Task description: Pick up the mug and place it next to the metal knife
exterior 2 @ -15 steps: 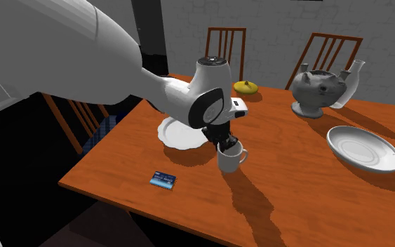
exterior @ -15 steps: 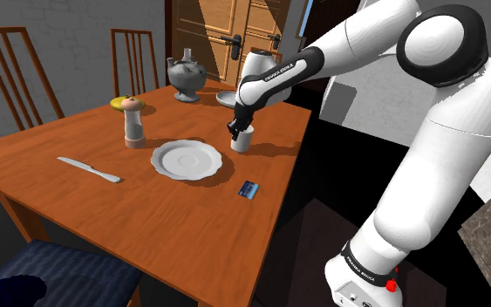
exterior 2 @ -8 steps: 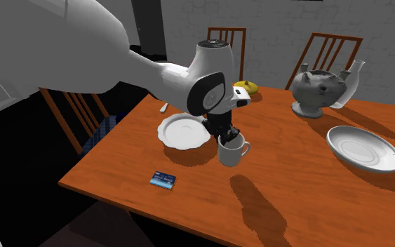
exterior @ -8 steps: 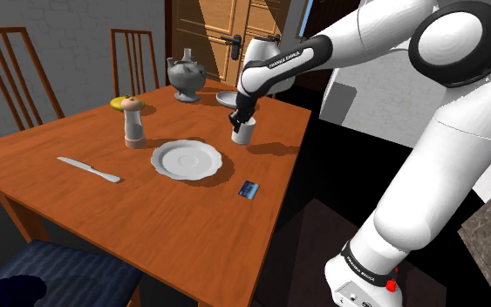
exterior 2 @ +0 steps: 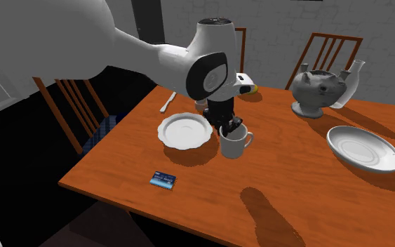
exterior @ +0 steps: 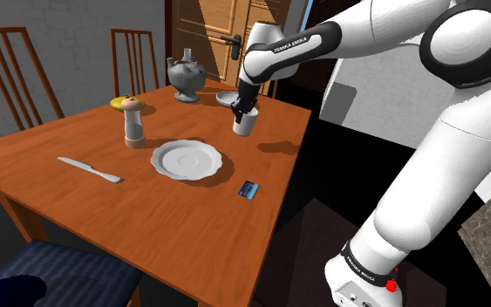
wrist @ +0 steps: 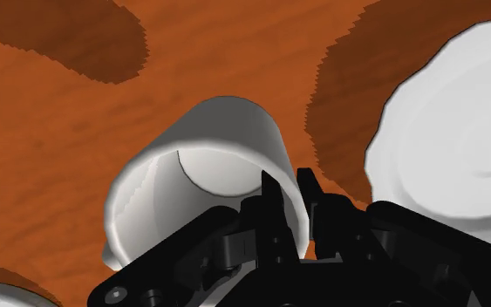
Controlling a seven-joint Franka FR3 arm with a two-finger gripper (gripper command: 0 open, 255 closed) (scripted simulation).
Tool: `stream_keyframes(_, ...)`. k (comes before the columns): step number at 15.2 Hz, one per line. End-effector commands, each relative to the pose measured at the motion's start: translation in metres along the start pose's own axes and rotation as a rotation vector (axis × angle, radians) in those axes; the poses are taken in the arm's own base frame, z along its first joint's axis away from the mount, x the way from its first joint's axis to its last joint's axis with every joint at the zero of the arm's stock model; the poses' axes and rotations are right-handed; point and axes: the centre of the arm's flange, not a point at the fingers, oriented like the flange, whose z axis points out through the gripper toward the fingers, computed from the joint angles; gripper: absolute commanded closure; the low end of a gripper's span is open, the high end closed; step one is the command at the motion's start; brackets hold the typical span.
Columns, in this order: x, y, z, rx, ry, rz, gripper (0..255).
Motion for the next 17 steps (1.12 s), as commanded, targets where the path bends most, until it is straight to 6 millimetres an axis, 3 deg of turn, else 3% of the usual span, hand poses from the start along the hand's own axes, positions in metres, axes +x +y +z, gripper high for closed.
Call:
stream_keyframes(1, 0.002, 0.0, -0.011, 0.0, 0.0, 0.0, 255)
stream_keyframes(14, 0.012, 0.005, -0.077, 0.0, 0.0, 0.0, 255)
stream_keyframes(17, 0.014, -0.034, -0.073, 0.0, 0.0, 0.0, 255)
